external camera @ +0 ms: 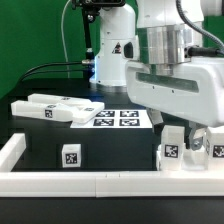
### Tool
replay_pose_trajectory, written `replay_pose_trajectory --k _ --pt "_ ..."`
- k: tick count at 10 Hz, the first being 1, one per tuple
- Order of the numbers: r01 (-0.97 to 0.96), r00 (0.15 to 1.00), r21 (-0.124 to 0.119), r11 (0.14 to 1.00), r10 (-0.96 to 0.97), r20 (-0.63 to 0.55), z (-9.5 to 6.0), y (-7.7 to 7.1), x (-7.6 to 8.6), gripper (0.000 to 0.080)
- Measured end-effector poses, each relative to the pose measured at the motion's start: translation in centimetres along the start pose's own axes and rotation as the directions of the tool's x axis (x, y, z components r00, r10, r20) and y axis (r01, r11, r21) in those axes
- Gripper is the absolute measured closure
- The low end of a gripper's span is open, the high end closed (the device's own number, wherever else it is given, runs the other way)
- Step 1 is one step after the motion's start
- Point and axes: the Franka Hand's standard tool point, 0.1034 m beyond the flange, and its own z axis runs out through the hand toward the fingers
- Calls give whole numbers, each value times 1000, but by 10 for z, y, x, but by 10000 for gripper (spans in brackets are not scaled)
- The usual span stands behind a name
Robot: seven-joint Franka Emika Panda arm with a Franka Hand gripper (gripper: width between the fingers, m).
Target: Assemble chair
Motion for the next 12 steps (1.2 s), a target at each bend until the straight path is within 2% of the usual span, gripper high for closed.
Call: replay_pose_trajectory --k 1,2,3,4,5,6,7,8,10,11,12 --pt "116 993 -9 993 -116 -10 0 0 1 151" --pt "401 915 -34 916 -402 -45 -3 -4 3 151" --pt "457 888 -31 889 -458 -51 -3 -5 5 151" --pt "411 910 -31 911 -412 -51 -2 -4 5 151" --pt "401 914 -30 916 -402 -52 -2 -4 5 242" --pt "399 915 -30 916 -400 -52 -2 -4 5 426" --pt "275 960 -28 961 -276 -54 -2 -2 7 513" --pt "186 981 -26 982 -187 -54 -2 -1 7 513" --pt "-125 992 -43 991 123 -36 -2 0 8 513" --pt "-316 949 -44 948 315 -26 -2 1 8 513" --pt "-500 866 -36 865 501 6 -2 2 7 513"
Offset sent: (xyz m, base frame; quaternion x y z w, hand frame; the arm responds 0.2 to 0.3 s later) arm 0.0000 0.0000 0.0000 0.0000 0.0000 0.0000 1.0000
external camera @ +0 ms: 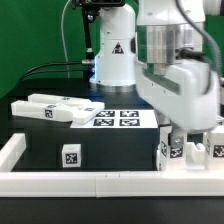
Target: Assemble chair
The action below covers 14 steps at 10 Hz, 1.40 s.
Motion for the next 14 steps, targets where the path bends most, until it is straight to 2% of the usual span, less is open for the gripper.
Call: replay_pose_trajectory --k 1,5,8,10,11,12,13,14 --pt "-134 990 -4 991 134 32 0 0 1 513" --pt "-306 952 -26 952 306 23 0 5 3 511" --pt "-367 930 -41 929 368 18 -1 8 6 508" --pt "-364 931 -39 930 365 20 -2 7 6 487" --pt "-361 932 -32 932 362 26 -6 4 4 303" --pt "-339 940 -18 941 339 40 -17 0 3 303" --pt "-323 945 -6 946 323 55 -29 -4 2 184" --pt "-317 946 -3 948 317 65 -36 -6 0 160"
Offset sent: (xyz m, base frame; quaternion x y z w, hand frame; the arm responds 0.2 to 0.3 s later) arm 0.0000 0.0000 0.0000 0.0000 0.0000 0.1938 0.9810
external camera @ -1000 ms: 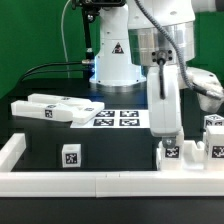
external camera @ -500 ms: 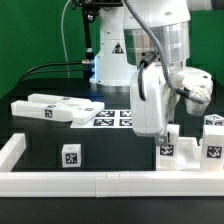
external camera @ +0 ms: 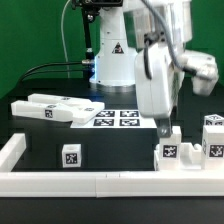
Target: Assemble chair
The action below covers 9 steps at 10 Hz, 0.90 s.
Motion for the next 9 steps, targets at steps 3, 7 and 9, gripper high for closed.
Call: replay_pose_trajectory --k 3,7,9 --pt "0 1000 -2 1000 0 -5 4 1 1 151" --pt "6 1000 -3 1000 -6 -6 4 1 2 151" --pt "153 988 17 988 -153 -10 3 2 1 151"
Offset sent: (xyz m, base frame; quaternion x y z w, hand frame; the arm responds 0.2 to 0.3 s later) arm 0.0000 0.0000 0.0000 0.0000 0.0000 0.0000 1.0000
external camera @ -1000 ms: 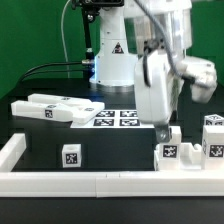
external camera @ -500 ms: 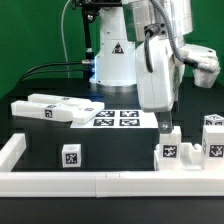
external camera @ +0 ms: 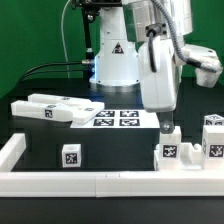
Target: Assemble chair
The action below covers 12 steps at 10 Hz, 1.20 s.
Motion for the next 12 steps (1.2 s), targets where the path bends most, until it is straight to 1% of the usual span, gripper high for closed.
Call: replay_pose_trajectory --k 1,2,3,4,7,8,9,10,11,12 --pt "70 998 -11 997 -70 4 0 10 -3 151" --pt "266 964 -20 964 -266 -1 -1 17 -4 151" --pt "336 942 -22 942 -336 -4 0 24 -6 151" --pt "360 932 -32 932 -361 -16 0 27 -8 151" --pt "553 833 -36 832 -554 -10 1 26 -5 151" --pt "660 751 -25 751 -660 -23 -1 24 -5 151" --pt "801 598 -2 599 -799 -63 -3 26 -6 151" --pt "885 462 -8 465 -883 -82 -2 37 -1 151" --pt "924 379 -20 381 -922 -81 0 44 4 151" --pt "968 243 -34 247 -964 -105 0 45 8 151"
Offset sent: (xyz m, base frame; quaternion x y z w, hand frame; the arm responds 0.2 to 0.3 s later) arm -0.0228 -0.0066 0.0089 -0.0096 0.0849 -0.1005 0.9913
